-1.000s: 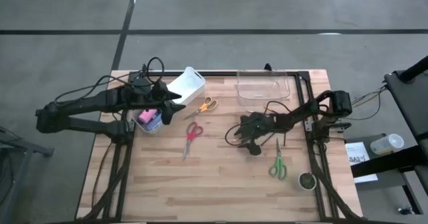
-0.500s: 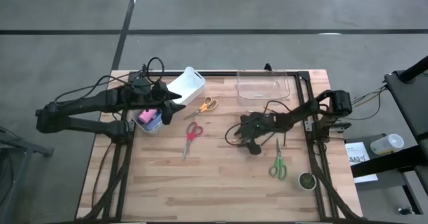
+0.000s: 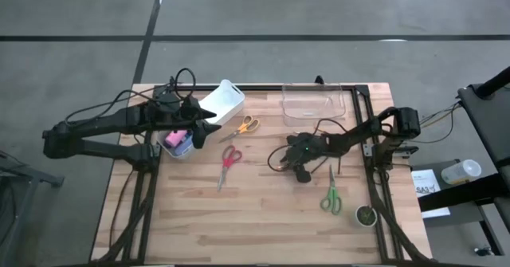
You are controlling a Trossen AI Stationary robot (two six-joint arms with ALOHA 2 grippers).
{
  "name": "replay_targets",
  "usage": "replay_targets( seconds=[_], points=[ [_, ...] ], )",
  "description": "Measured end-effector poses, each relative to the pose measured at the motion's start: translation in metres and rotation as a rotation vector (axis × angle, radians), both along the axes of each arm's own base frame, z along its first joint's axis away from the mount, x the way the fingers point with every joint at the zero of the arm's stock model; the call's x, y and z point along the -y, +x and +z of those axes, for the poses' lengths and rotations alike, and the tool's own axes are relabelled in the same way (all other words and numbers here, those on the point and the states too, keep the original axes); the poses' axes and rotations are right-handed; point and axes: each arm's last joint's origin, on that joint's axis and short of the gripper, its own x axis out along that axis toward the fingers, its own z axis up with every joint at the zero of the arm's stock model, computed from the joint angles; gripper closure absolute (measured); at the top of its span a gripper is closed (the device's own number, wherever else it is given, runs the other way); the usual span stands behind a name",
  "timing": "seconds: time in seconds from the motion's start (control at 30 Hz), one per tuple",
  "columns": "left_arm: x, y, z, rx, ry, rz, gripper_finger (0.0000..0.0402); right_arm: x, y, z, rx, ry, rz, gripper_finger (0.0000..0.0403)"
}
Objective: Pick & Place Paint Supplies
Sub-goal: Put the bottom gold paint brush into the white bin
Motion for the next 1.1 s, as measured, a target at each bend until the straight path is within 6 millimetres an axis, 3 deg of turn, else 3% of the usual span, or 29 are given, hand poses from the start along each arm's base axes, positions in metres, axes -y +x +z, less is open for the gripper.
replay_targets(
  seconds=[0.47, 0.83, 1.1],
  points=[
    [0.000, 0.000, 0.000, 0.000, 0.000, 0.000, 0.0130, 0.000, -0.001, -0.001, -0.005, 0.006, 0.006, 0.0388],
    [0.000, 0.000, 0.000, 0.000, 0.000, 0.000, 0.0130, -0.001, -0.001, 0.000, -0.009, 0.045, -0.028, 0.0389],
    [0.000, 0.000, 0.000, 0.000, 0.000, 0.000, 0.0130, -0.001, -0.002, 0.011, 0.017, 0.055, -0.040, 0.0390]
  ],
)
